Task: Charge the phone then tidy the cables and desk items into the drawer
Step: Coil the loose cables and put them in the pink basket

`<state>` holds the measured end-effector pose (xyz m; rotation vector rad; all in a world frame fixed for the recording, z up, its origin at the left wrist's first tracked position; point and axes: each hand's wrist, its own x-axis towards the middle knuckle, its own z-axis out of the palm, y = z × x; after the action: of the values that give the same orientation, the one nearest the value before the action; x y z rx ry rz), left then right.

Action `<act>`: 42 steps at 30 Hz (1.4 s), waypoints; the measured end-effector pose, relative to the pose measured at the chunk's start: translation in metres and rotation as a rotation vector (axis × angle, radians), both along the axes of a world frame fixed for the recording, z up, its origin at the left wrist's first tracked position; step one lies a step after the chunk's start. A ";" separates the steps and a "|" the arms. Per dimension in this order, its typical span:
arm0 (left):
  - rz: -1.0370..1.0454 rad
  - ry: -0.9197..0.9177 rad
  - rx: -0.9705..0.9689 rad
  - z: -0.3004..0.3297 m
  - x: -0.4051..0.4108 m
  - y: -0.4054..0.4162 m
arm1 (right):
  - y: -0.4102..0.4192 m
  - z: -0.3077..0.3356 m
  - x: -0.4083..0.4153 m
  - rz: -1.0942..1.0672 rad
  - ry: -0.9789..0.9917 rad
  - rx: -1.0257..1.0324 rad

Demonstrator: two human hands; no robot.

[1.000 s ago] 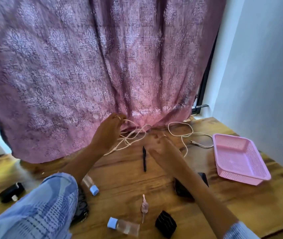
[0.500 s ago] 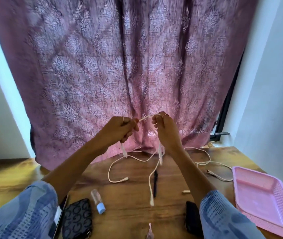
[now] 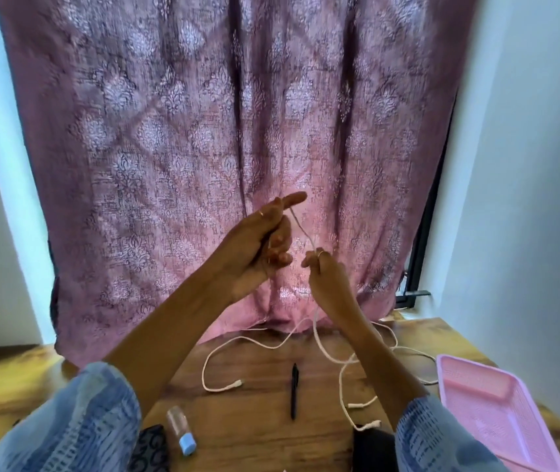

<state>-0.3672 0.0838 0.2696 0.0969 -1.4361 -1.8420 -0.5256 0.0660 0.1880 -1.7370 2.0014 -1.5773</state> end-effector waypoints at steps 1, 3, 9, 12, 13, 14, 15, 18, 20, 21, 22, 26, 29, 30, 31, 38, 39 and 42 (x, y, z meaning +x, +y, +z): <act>-0.007 0.031 0.000 0.009 -0.008 0.002 | 0.004 -0.001 0.002 -0.007 0.020 0.020; -0.020 0.107 0.010 0.022 -0.023 0.004 | 0.015 0.001 0.008 0.008 0.039 0.033; 0.124 0.158 -0.085 0.032 -0.060 0.004 | 0.068 0.011 0.009 0.140 0.082 0.103; 0.225 0.127 -0.168 0.034 -0.068 -0.005 | 0.091 0.026 0.000 0.121 0.152 0.112; 0.257 0.111 -0.207 0.035 -0.069 -0.008 | 0.098 0.031 -0.001 0.127 0.174 0.108; 0.280 0.093 -0.259 0.037 -0.069 -0.009 | 0.105 0.037 -0.003 0.130 0.197 0.101; 0.304 0.064 -0.319 0.038 -0.069 -0.011 | 0.109 0.041 -0.004 0.136 0.213 0.100; 0.399 -0.109 -0.623 0.041 -0.066 -0.009 | 0.125 0.057 -0.006 0.127 0.263 0.103; 0.435 -0.231 -0.826 0.040 -0.065 -0.010 | 0.134 0.069 -0.011 0.104 0.311 0.083; 0.422 -0.296 -0.892 0.038 -0.065 -0.012 | 0.137 0.074 -0.015 0.084 0.330 0.070; 0.396 -0.370 -0.945 0.037 -0.063 -0.013 | 0.140 0.080 -0.020 0.061 0.340 0.057; 0.257 -0.610 -0.974 0.034 -0.059 -0.007 | 0.144 0.100 -0.038 -0.038 0.408 -0.010; 0.178 -0.579 -0.836 0.032 -0.060 0.001 | 0.144 0.111 -0.047 -0.104 0.412 -0.110; 0.159 -0.545 -0.777 0.032 -0.060 0.003 | 0.143 0.113 -0.048 -0.113 0.402 -0.143; 0.128 -0.506 -0.718 0.032 -0.060 0.007 | 0.142 0.115 -0.049 -0.123 0.394 -0.173; -0.257 -0.280 -0.352 0.041 -0.060 0.032 | 0.131 0.109 -0.048 -0.118 0.301 -0.359; -0.317 -0.235 -0.270 0.042 -0.061 0.035 | 0.129 0.106 -0.046 -0.093 0.269 -0.380; -0.447 -0.080 -0.091 0.048 -0.064 0.047 | 0.124 0.098 -0.038 0.004 0.059 -0.414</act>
<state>-0.4316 0.1305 0.3176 -0.2157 -1.6965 -2.1409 -0.5641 0.1897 0.2860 -1.9313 1.7845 -2.0800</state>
